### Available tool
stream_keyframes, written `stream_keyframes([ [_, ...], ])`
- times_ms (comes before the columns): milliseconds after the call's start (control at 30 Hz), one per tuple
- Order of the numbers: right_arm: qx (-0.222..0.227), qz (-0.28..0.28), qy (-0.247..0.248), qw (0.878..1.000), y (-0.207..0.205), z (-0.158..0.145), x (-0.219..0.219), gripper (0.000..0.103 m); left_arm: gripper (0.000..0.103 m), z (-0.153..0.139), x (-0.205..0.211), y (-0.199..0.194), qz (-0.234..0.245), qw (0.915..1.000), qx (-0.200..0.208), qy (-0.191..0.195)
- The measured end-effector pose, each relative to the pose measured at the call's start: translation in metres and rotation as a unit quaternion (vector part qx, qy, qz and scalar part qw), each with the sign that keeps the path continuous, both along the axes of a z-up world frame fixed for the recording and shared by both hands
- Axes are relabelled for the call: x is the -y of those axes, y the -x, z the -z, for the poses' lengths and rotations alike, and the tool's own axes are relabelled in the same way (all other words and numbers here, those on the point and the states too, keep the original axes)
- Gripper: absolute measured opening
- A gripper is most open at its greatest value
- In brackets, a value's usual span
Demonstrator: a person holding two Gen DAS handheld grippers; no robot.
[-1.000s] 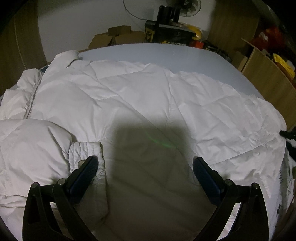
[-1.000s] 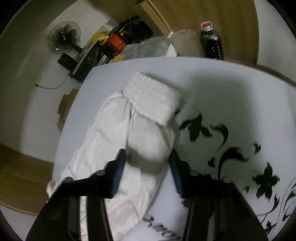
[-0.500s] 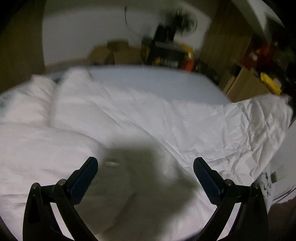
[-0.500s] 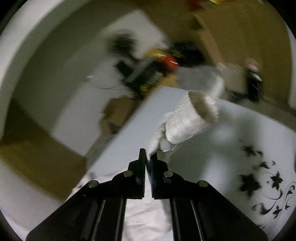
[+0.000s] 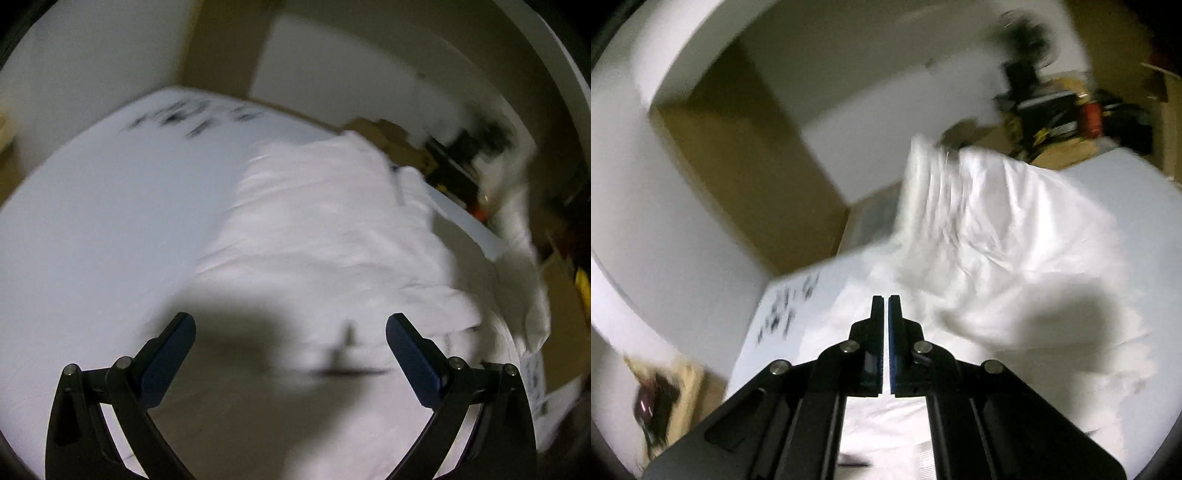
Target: Fold large clothes
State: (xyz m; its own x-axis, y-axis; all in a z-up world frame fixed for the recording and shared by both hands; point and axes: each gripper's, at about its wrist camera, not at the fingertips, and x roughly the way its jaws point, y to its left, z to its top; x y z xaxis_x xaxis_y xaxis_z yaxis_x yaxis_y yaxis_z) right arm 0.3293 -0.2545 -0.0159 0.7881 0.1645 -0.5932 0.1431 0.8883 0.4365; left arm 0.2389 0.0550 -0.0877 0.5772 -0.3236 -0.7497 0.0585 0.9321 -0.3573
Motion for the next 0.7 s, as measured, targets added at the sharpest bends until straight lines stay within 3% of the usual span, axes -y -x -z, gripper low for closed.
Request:
stream_keyframes([
  [133, -0.073, -0.049, 0.011, 0.996, -0.025, 0.073, -0.074, 0.002, 0.103, 0.011, -0.042, 0.016, -0.031, 0.9991, -0.017, 0.026],
  [233, -0.134, -0.083, -0.023, 0.987, -0.037, 0.111, -0.079, 0.002, 0.103, 0.013, -0.051, 0.024, -0.031, 0.9986, -0.017, 0.039],
  [300, -0.131, -0.075, -0.032, 0.988, -0.031, 0.104, -0.067, 0.002, 0.103, 0.013, -0.051, 0.027, -0.026, 0.9985, -0.014, 0.046],
  [367, -0.108, -0.053, 0.003, 0.993, -0.022, 0.084, -0.048, 0.004, 0.103, 0.013, -0.05, 0.026, -0.017, 0.9983, -0.008, 0.055],
  [400, -0.102, -0.028, 0.039, 0.994, -0.017, 0.073, -0.032, 0.01, 0.103, 0.013, -0.054, 0.028, -0.014, 0.9981, -0.006, 0.06],
  [467, -0.112, 0.009, 0.083, 0.99, -0.021, 0.064, 0.001, 0.048, 0.103, 0.012, -0.047, 0.029, -0.008, 0.9975, -0.001, 0.07],
  [500, -0.121, 0.009, 0.095, 0.988, -0.027, 0.064, 0.018, 0.079, 0.103, 0.013, -0.045, 0.028, -0.005, 0.9972, 0.0, 0.074],
  [533, -0.133, 0.007, 0.107, 0.985, -0.033, 0.066, 0.028, 0.085, 0.103, 0.014, -0.041, 0.027, -0.002, 0.9968, -0.001, 0.079],
  [600, -0.168, 0.002, 0.145, 0.975, -0.047, 0.075, 0.041, 0.085, 0.103, 0.017, -0.034, 0.027, 0.004, 0.9964, -0.004, 0.084],
  [700, -0.189, -0.028, 0.193, 0.962, -0.066, 0.086, 0.025, 0.085, 0.103, 0.023, -0.027, 0.027, 0.009, 0.9964, -0.015, 0.084],
])
